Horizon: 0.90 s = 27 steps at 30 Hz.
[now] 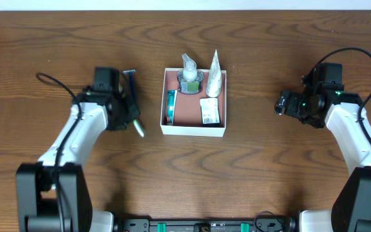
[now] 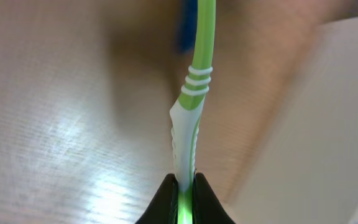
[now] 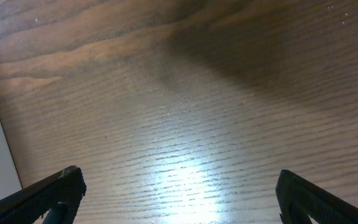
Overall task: Pack container
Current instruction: 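Lift the toothbrush and lower it into the box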
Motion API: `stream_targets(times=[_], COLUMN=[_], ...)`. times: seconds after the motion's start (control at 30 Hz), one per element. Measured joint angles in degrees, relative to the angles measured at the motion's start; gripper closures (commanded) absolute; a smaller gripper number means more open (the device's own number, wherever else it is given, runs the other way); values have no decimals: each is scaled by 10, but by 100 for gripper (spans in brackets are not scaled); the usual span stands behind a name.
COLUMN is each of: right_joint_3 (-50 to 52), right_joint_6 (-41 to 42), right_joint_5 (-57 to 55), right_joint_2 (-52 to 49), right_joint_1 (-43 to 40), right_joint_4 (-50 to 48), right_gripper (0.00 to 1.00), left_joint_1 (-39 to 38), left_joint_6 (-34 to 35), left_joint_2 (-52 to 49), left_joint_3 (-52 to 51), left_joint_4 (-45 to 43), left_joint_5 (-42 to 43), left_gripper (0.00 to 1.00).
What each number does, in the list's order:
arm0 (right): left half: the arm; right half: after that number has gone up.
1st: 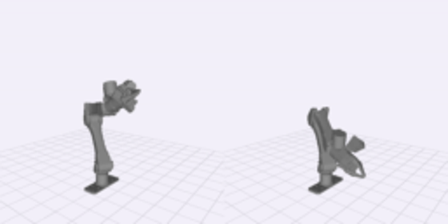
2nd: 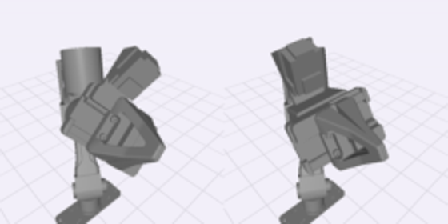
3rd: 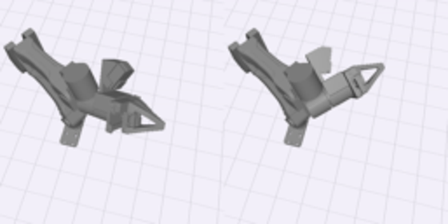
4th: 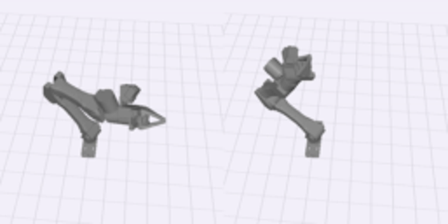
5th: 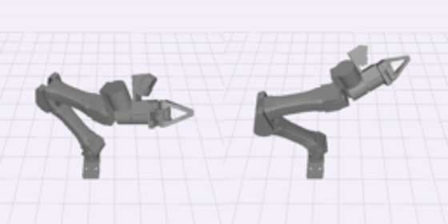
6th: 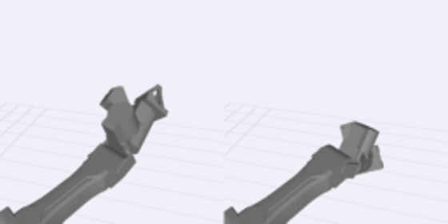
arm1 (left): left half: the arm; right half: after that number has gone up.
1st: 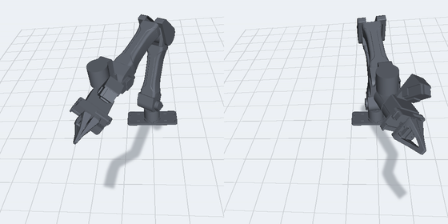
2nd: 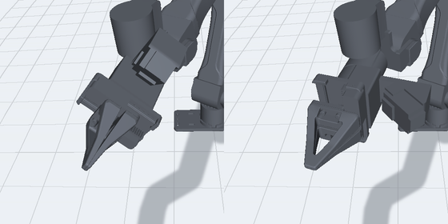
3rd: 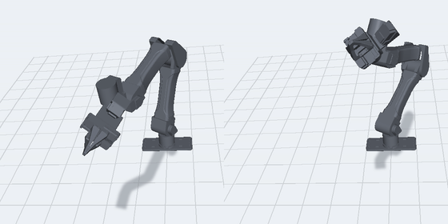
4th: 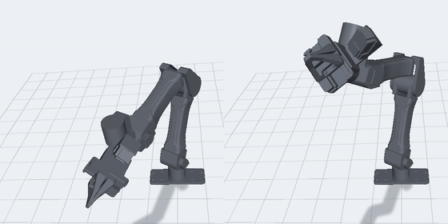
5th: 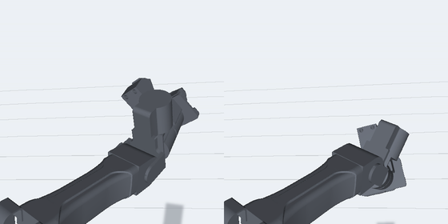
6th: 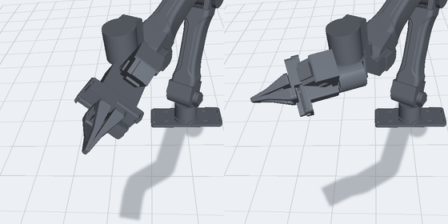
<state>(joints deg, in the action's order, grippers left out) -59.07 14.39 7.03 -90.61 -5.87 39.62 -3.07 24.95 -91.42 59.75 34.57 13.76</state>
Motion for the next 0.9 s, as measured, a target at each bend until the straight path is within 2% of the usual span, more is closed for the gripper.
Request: stream_targets(times=[0.17,0.3,0.53,0.7,0.9], right_joint_3=[0,0,0,0,0], right_joint_6=[0,0,0,0,0], right_joint_5=[0,0,0,0,0], right_joint_2=[0,0,0,0,0], right_joint_1=[0,0,0,0,0], right_joint_4=[0,0,0,0,0], right_gripper=[1,1,1,1,1], left_joint_1=[-1,-19,-151,-207,-212], left_joint_6=[-84,-135,-229,-255,-261], left_joint_2=[65,106,89,51,13], left_joint_3=[64,73,73,73,73], left_joint_4=[40,58,42,37,36], left_joint_5=[27,43,58,25,0], left_gripper=[94,94,94,94,94])
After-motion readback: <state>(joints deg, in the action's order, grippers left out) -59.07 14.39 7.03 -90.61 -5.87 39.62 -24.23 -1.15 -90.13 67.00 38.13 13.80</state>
